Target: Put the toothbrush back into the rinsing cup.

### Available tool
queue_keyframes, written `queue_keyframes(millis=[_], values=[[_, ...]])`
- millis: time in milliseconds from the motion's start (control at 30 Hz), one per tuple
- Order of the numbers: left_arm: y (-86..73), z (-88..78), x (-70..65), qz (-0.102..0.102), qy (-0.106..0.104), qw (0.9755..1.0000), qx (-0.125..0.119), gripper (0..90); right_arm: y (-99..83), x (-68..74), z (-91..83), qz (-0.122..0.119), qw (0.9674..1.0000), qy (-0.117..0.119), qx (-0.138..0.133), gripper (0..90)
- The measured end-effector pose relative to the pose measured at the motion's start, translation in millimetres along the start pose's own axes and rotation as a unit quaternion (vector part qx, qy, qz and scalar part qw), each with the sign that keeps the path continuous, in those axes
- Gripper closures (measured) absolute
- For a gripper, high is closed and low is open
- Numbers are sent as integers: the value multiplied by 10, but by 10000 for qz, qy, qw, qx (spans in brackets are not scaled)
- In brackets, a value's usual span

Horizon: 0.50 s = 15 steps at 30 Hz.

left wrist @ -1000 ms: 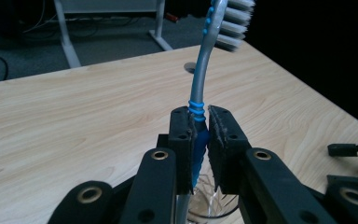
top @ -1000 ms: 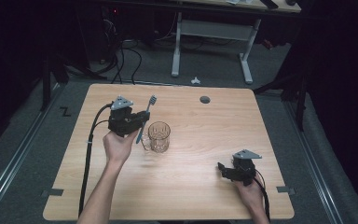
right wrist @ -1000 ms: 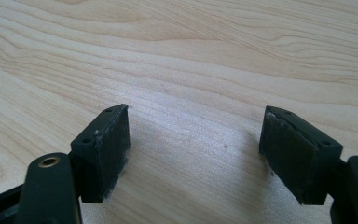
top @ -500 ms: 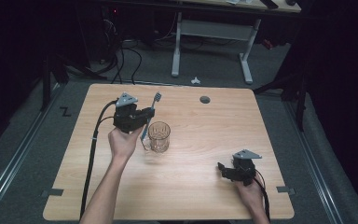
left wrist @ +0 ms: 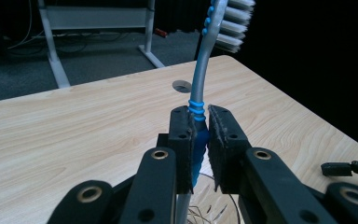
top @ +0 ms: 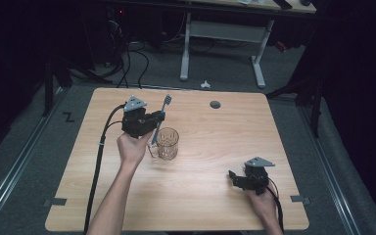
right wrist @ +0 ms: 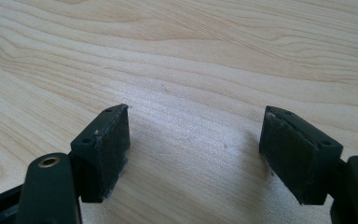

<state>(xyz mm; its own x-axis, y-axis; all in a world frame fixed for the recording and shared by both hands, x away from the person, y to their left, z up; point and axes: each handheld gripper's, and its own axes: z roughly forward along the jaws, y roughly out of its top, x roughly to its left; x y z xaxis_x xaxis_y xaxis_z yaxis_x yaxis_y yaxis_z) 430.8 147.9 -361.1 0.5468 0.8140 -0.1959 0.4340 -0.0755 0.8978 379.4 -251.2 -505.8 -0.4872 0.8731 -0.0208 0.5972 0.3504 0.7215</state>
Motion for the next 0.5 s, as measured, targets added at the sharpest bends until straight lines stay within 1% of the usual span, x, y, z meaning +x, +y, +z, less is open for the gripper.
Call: queue_keyframes(millis=[333, 500], values=[[-97, -4, 83, -154, 21, 9999, 6, 799, 0, 0, 0, 0, 10000, 1, 0, 246], [-99, 0, 96, -168, 46, 9998, 67, 799, 0, 0, 0, 0, 10000, 1, 1, 246]])
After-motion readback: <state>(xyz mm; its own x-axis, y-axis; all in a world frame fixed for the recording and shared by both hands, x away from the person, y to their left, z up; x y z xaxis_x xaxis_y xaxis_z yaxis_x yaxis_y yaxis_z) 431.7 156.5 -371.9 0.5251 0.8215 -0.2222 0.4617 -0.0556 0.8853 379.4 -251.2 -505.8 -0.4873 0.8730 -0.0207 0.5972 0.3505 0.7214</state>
